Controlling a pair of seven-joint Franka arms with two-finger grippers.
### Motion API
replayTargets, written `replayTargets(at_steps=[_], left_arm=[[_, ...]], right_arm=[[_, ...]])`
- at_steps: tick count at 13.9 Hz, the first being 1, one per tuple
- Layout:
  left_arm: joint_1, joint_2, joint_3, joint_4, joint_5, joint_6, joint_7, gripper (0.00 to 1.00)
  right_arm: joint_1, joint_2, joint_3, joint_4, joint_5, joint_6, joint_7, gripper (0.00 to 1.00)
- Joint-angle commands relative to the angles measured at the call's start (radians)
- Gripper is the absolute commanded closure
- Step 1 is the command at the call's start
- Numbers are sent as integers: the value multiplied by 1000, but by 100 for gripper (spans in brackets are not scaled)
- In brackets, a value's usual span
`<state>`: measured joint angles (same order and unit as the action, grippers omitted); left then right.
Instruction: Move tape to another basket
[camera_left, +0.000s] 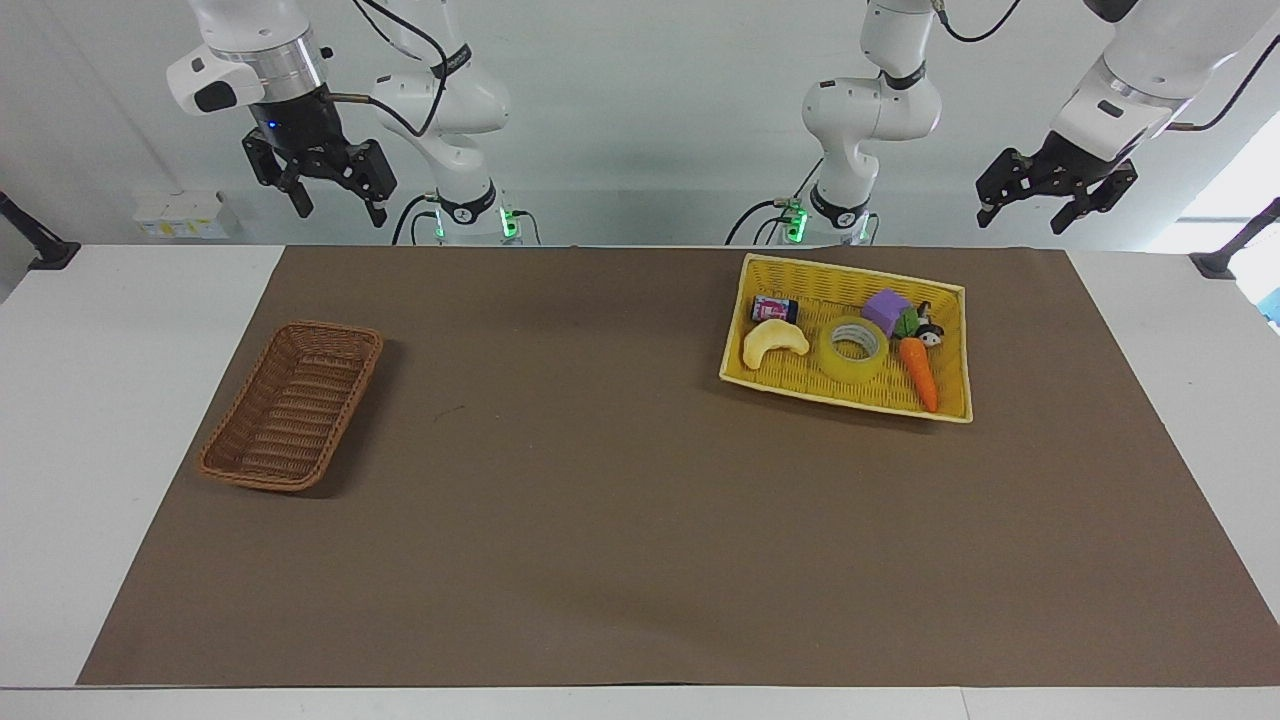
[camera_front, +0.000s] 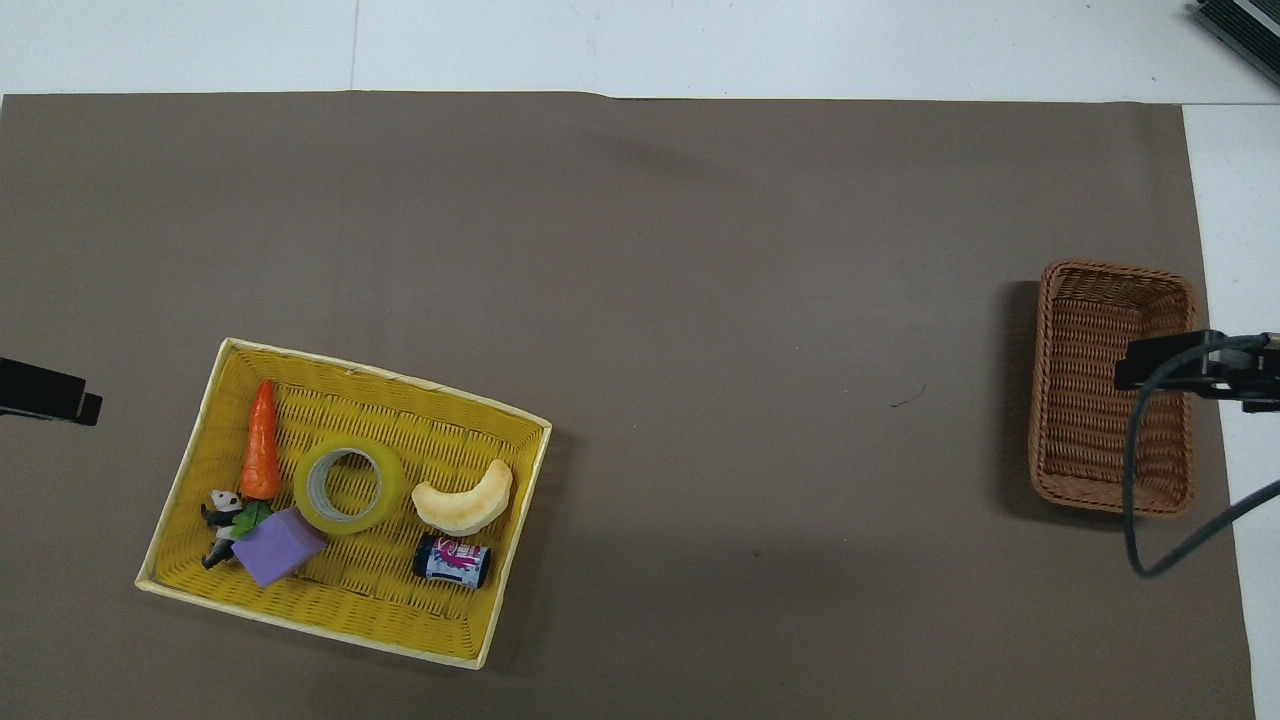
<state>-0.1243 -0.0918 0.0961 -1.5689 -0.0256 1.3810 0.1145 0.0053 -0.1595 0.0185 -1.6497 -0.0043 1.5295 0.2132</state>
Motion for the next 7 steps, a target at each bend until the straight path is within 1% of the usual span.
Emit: replayTargets(at_steps=[1,7], left_arm=[[-21,-36,11,-43,-7,9,8,0],[-58,-45,11,-57,-7,15,10,0]], right_arm=[[-16,-14,8,-9,24,0,9,0],[-44,-14,1,-9,21,-2,2,0]])
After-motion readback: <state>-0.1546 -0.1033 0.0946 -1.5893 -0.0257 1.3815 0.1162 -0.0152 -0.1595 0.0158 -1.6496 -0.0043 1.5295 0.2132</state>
